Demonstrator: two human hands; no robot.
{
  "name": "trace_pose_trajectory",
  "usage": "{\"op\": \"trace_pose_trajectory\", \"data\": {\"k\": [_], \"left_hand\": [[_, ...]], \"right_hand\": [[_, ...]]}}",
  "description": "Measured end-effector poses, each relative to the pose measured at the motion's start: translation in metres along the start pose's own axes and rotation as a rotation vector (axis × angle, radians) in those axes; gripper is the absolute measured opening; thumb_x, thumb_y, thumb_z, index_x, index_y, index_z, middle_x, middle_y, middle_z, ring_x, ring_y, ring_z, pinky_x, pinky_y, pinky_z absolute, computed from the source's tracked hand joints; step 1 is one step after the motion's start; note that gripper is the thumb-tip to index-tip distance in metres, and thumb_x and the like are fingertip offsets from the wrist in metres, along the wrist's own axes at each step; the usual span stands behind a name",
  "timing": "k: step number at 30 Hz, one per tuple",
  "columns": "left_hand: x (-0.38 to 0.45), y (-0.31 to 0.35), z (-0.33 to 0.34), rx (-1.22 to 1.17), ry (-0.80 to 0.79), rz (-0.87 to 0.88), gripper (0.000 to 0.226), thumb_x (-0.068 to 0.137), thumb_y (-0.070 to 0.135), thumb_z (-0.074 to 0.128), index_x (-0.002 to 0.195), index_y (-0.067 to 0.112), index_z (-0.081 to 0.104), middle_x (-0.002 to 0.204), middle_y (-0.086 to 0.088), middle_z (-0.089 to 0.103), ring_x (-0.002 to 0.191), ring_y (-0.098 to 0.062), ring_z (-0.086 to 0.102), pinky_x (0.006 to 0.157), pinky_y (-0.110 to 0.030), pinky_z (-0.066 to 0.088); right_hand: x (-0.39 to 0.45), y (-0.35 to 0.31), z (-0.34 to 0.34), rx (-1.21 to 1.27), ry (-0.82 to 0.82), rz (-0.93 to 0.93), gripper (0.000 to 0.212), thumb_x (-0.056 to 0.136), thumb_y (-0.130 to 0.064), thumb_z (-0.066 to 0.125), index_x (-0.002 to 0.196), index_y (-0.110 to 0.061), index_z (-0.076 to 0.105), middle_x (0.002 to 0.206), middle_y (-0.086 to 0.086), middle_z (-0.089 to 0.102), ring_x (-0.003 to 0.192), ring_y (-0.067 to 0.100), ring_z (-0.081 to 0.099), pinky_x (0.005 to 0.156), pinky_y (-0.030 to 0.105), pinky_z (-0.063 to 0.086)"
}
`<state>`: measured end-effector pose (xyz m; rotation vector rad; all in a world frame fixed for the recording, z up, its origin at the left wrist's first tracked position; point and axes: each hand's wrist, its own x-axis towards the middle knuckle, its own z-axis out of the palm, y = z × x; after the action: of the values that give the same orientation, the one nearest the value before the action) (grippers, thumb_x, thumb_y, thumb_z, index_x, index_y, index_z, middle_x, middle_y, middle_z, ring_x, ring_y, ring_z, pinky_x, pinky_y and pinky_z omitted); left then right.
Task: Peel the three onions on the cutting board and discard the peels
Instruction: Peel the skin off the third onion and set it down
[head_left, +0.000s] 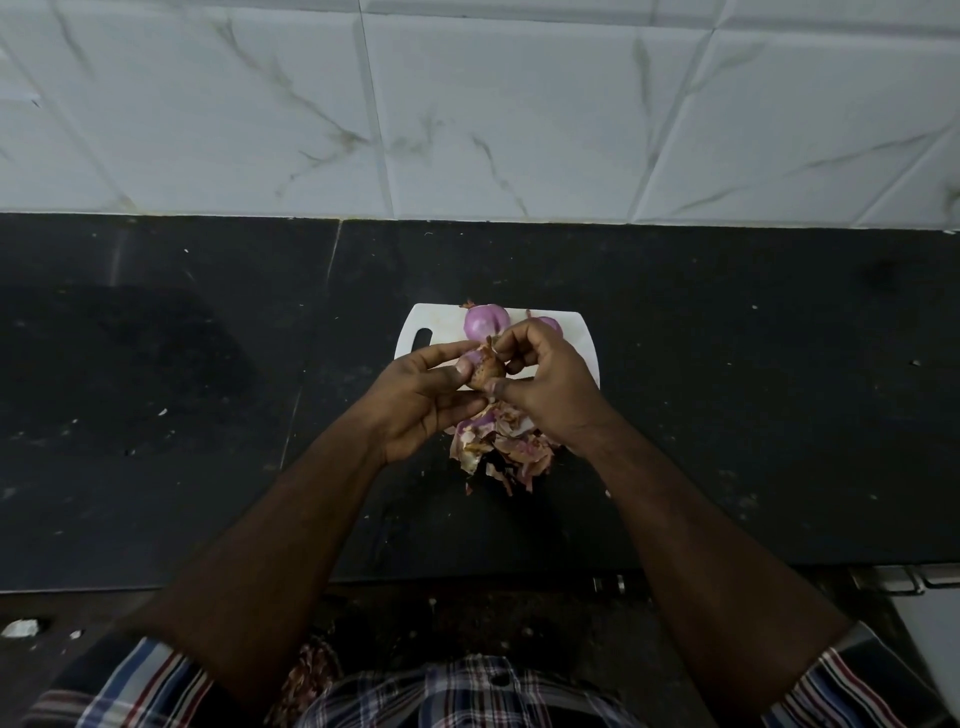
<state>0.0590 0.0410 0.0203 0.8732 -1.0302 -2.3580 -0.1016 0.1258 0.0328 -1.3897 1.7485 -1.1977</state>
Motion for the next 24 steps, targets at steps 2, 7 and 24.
{"op": "trace_pose_trajectory", "data": {"k": [2, 7, 24], "left_hand": [[0.001, -0.001, 0.001, 0.016, 0.014, 0.017, 0.047, 0.082, 0.009, 0.066, 0.128, 0.005, 0.060, 0.102, -0.012, 0.074, 0.086, -0.023, 0.073, 0.073, -0.032, 0.063], [0.001, -0.002, 0.003, 0.039, 0.039, 0.045, 0.047, 0.079, 0.009, 0.069, 0.126, 0.005, 0.061, 0.104, -0.012, 0.074, 0.088, -0.023, 0.074, 0.078, -0.035, 0.063], [0.009, -0.015, 0.011, 0.305, 0.178, 0.260, 0.044, 0.072, 0.000, 0.084, 0.110, 0.009, 0.064, 0.128, -0.017, 0.060, 0.105, -0.041, 0.069, 0.087, -0.051, 0.059]], "right_hand": [[0.000, -0.001, -0.001, -0.015, 0.004, 0.003, 0.033, 0.078, -0.006, 0.080, 0.096, -0.020, 0.056, 0.090, -0.014, 0.059, 0.080, -0.013, 0.054, 0.073, 0.007, 0.045], [-0.001, -0.001, -0.001, -0.076, 0.003, 0.010, 0.037, 0.079, -0.005, 0.078, 0.080, -0.030, 0.051, 0.080, -0.014, 0.059, 0.075, -0.012, 0.055, 0.069, 0.006, 0.043], [0.003, -0.008, 0.012, -0.067, 0.375, 0.165, 0.017, 0.086, -0.009, 0.072, 0.087, -0.020, 0.060, 0.077, -0.014, 0.063, 0.074, -0.002, 0.062, 0.068, 0.018, 0.053]]}}
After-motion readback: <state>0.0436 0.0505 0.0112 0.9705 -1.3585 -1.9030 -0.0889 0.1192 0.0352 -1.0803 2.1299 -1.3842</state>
